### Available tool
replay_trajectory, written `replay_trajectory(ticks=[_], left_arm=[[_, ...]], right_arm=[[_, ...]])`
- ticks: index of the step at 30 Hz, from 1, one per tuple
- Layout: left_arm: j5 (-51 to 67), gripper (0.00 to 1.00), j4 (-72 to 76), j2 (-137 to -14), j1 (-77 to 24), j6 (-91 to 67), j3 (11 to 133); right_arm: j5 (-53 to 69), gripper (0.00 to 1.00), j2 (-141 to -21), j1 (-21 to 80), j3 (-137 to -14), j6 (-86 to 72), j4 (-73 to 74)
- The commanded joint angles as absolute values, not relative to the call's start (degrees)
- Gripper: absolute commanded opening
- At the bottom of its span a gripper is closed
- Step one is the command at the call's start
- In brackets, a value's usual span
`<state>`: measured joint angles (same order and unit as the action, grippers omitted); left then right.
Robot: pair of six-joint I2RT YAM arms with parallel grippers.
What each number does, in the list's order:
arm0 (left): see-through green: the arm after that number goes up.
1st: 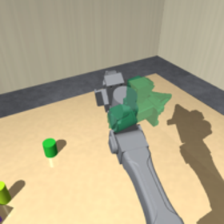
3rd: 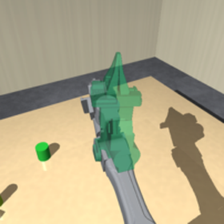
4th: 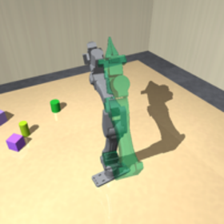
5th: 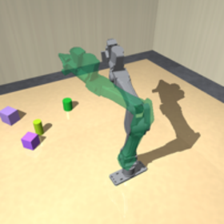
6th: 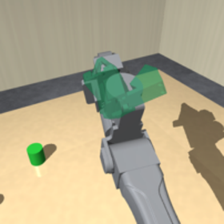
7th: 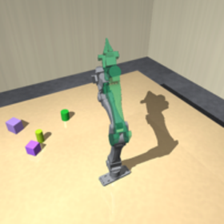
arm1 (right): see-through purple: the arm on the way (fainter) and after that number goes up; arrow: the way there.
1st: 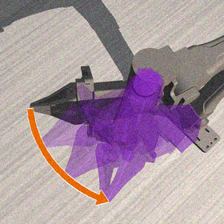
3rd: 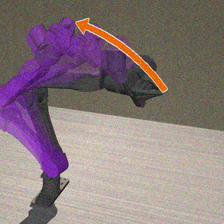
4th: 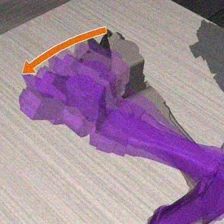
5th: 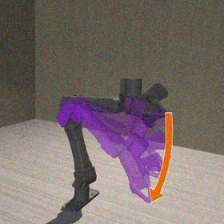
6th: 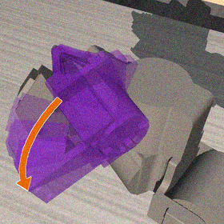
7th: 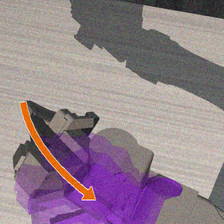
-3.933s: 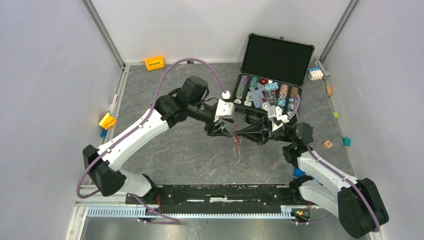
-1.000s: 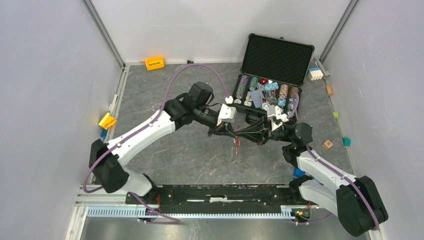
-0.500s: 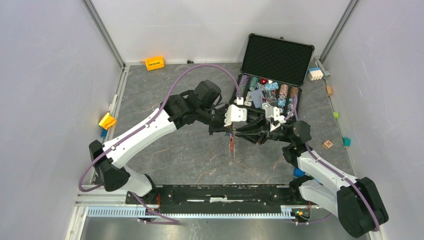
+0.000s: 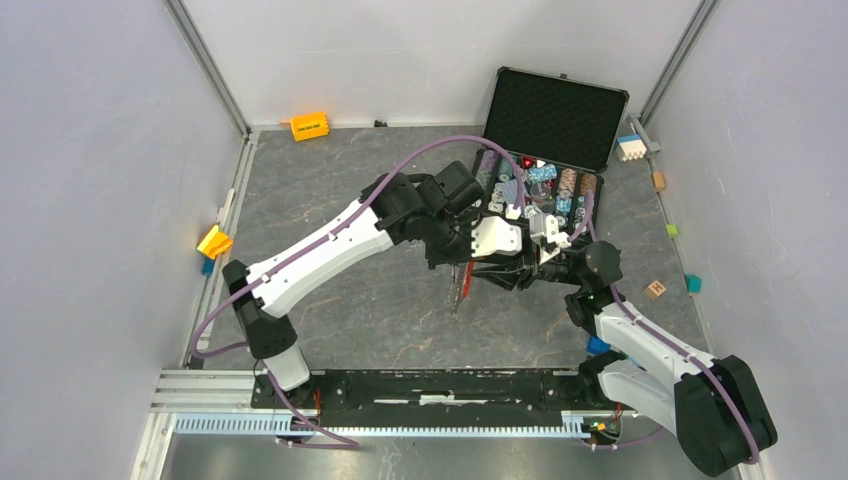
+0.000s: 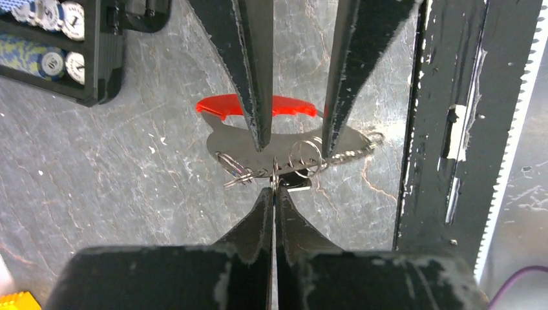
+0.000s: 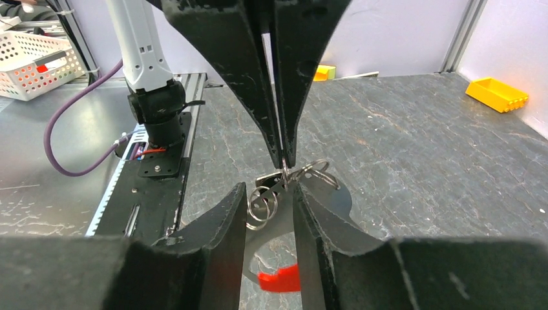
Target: Put the keys on the keyring
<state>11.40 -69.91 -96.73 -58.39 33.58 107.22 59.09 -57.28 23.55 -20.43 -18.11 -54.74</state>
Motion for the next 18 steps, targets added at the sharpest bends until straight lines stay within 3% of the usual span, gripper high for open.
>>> replay_trajectory(ticks=[1, 7, 18], left_arm=[[7.17, 0.02, -78.52, -99.77, -59.14, 29.37, 115.41], [4.07, 0.02, -85.06, -105.29, -59.99, 26.39, 122.43], [7.46, 0.02, -85.99, -105.71, -60.47, 25.09, 124.87]], right_arm=[[59.9, 0.38, -57.16, 23.45, -21.03, -18.56, -57.55], [60.03, 0.36, -57.56, 23.4, -20.07, -20.15, -60.3], [59.59, 0.32, -59.21, 24.36, -18.17, -24.2, -67.75]])
